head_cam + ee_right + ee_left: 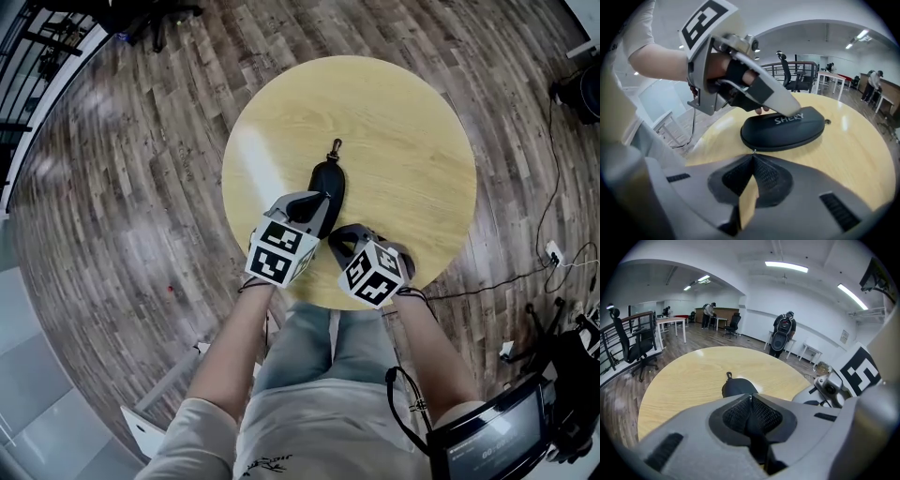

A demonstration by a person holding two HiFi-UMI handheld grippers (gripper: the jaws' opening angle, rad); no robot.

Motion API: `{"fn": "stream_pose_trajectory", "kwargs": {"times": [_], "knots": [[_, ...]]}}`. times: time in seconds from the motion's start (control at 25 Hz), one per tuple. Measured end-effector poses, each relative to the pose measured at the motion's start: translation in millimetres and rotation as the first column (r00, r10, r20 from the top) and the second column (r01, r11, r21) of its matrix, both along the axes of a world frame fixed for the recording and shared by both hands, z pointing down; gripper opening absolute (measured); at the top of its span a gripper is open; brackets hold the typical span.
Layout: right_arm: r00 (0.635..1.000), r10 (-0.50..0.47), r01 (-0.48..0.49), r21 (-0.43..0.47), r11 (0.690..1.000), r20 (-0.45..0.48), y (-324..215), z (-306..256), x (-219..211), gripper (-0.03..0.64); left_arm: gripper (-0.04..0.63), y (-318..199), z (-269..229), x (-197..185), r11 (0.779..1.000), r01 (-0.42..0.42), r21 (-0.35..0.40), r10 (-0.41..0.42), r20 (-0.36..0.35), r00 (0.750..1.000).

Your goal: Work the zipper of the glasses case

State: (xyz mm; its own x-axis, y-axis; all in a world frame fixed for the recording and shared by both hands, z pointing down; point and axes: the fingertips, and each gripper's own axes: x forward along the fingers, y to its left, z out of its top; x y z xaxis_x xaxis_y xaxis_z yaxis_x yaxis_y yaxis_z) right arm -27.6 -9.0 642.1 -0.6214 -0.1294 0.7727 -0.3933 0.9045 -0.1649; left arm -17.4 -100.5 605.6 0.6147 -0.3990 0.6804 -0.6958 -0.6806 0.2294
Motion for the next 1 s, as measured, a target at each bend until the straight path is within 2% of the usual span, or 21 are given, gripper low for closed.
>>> {"fn": "stream_pose_trajectory", "kwargs": {"times": [0.2, 0.32, 0.44, 0.56, 0.8, 1.0], "knots": [[0.999, 0.032, -0.032, -0.005, 0.999, 0.024, 13.2, -2.3, -21.3, 0.0, 0.018, -0.8, -1.2, 1.0, 1.0, 0.009, 0.022, -0.009, 0.002, 1.0], [0.998, 0.057, -0.057, -0.003, 0.998, 0.028, 11.5, -2.6, -17.3, 0.001, 0.018, -0.9, -1.3, 3.9, 1.0, -0.002, 0.021, 0.002, 0.0, 1.0], [0.999, 0.048, -0.048, 0.013, 0.999, 0.004, 10.7, -4.2, -8.9, 0.0, 0.018, -2.5, -7.5, 1.3, 1.0, 0.015, 0.018, -0.015, -0.033, 0.999], [0.998, 0.04, -0.038, 0.028, 0.999, -0.038, 11.9, -3.4, 15.2, 0.0, 0.018, -2.7, -18.0, 0.8, 0.999, 0.038, 0.032, -0.035, -0.066, 0.997], [0.986, 0.088, -0.077, 0.081, 0.994, -0.141, -5.4, -0.6, 89.6, 0.002, 0.018, -1.9, -30.4, 37.9, 0.996, -0.062, 0.07, 0.066, -0.057, 0.996], [0.976, 0.111, -0.092, 0.111, 0.99, -0.185, -24.0, 0.3, 129.1, 0.0, 0.018, -0.4, -16.2, 76.6, 0.988, -0.147, 0.043, 0.148, -0.021, 0.989]]}}
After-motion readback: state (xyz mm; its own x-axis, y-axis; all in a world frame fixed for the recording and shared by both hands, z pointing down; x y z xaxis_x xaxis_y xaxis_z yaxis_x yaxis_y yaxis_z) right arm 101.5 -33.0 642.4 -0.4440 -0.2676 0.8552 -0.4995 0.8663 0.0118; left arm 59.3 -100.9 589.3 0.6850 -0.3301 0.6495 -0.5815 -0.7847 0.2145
